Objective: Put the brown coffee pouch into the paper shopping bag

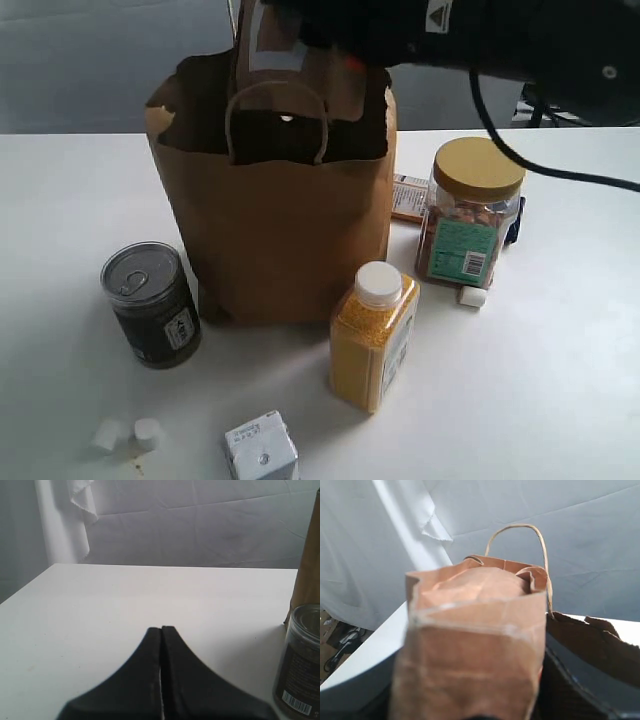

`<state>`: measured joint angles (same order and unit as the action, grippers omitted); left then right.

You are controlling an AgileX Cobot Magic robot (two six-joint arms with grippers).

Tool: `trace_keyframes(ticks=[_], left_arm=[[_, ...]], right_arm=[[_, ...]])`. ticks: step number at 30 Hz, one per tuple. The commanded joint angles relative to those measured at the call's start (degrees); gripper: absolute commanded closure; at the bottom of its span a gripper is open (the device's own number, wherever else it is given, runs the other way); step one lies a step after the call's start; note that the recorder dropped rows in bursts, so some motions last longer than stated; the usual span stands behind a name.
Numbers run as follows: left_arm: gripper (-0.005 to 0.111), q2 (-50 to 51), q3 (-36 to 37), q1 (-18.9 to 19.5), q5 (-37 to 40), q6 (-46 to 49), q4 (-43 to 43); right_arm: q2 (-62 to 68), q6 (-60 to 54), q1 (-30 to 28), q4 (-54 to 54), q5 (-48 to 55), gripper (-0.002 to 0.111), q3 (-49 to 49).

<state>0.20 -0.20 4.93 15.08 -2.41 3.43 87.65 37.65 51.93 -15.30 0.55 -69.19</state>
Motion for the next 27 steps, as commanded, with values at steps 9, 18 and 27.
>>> trace_keyframes(ticks=[9, 18, 27], left_arm=[[0.107, -0.20, 0.20, 0.21, -0.23, -0.20, 0.23], [0.107, -0.20, 0.20, 0.21, -0.23, -0.20, 0.23], [0.107, -0.20, 0.20, 0.21, -0.23, -0.20, 0.23]], right_arm=[[-1.82, -0.07, 0.09, -0.18, 3.89, 0.035, -0.94], [-4.35, -0.17, 0.09, -0.18, 3.76, 0.038, -0.94], [-15.01, -10.24, 0.09, -0.44, 9.40, 0.108, -0.94]])
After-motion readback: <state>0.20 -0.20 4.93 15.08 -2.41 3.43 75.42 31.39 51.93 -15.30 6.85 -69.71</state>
